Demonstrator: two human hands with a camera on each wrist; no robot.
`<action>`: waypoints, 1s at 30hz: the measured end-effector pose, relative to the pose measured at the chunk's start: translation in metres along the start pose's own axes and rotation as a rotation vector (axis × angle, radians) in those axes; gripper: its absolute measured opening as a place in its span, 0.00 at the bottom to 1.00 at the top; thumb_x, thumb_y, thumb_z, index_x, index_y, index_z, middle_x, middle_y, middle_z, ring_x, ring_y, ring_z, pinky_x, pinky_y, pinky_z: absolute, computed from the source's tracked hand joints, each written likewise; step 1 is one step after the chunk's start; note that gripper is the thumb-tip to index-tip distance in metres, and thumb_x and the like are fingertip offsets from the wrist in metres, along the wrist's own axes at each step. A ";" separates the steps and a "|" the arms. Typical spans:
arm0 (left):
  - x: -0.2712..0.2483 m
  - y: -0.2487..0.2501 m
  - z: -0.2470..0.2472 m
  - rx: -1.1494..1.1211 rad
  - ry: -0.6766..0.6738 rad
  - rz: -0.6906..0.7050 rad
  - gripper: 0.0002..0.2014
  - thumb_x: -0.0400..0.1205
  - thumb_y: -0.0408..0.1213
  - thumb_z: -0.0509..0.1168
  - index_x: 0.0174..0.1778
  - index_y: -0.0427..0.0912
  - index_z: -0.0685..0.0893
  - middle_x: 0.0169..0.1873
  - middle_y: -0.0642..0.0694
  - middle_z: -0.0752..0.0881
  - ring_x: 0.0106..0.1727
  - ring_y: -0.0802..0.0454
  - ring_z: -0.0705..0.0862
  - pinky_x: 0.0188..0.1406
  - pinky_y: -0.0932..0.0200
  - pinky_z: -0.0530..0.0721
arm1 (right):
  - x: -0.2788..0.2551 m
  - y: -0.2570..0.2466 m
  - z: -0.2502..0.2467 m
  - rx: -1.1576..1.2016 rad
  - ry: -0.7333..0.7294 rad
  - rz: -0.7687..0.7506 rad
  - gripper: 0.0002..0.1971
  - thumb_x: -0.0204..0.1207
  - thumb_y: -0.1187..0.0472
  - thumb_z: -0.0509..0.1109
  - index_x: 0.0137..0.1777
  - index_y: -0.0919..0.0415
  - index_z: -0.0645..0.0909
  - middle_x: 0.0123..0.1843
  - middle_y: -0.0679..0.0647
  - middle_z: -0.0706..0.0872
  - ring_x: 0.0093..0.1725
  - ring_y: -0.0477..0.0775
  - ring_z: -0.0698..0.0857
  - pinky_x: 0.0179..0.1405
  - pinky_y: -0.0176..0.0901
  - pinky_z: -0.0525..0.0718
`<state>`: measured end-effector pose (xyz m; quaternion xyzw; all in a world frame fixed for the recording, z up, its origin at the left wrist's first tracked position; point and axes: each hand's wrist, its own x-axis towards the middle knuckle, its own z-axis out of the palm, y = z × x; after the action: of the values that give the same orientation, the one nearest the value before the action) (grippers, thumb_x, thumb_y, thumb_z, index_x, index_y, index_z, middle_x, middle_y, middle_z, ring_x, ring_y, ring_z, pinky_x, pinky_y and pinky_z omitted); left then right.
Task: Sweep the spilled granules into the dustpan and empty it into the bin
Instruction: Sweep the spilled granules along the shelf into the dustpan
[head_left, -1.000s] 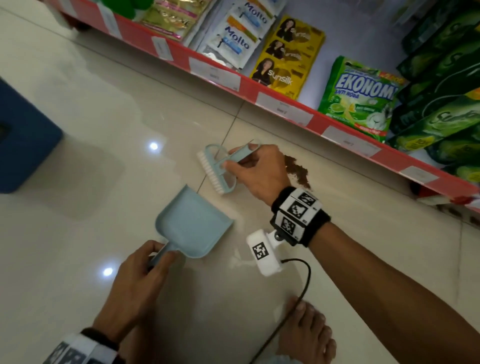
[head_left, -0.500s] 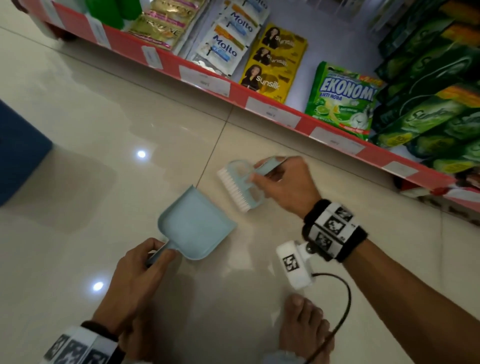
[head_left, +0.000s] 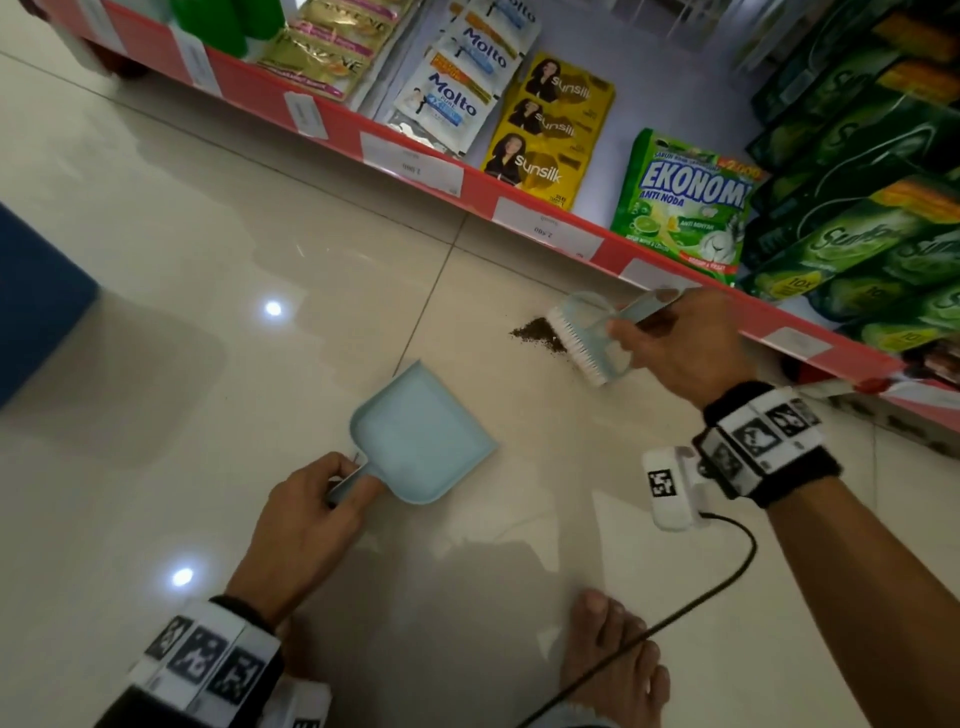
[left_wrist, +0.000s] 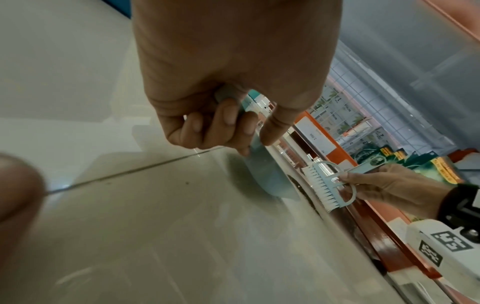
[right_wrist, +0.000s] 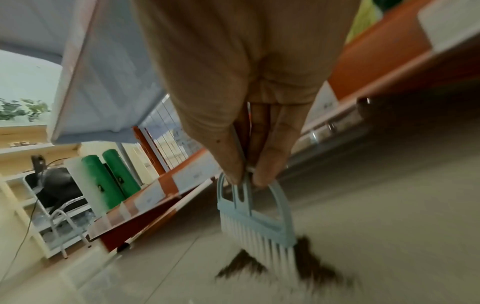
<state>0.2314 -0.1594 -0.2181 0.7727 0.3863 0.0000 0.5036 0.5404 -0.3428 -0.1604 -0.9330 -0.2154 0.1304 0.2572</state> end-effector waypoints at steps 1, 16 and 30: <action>0.004 0.003 0.003 0.001 -0.002 0.007 0.25 0.73 0.62 0.61 0.33 0.39 0.81 0.26 0.43 0.85 0.26 0.53 0.78 0.26 0.59 0.72 | 0.000 0.002 -0.008 -0.080 0.052 -0.029 0.10 0.76 0.55 0.76 0.39 0.62 0.89 0.34 0.56 0.90 0.30 0.52 0.88 0.29 0.43 0.84; 0.039 0.022 0.045 -0.046 -0.081 0.015 0.19 0.79 0.49 0.68 0.34 0.36 0.79 0.22 0.50 0.77 0.21 0.62 0.72 0.27 0.58 0.70 | -0.038 0.004 0.011 -0.426 0.062 -0.185 0.09 0.77 0.63 0.65 0.44 0.61 0.87 0.32 0.56 0.84 0.29 0.59 0.77 0.34 0.42 0.74; 0.033 0.014 0.030 -0.080 -0.035 0.015 0.18 0.80 0.50 0.68 0.35 0.38 0.80 0.23 0.49 0.78 0.22 0.61 0.71 0.27 0.58 0.70 | -0.013 -0.023 0.015 -0.559 -0.171 -0.323 0.13 0.79 0.63 0.61 0.55 0.55 0.87 0.48 0.56 0.90 0.44 0.62 0.86 0.44 0.52 0.86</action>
<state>0.2741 -0.1658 -0.2345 0.7546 0.3715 0.0059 0.5409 0.5163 -0.3246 -0.1592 -0.9069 -0.4088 0.1014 -0.0101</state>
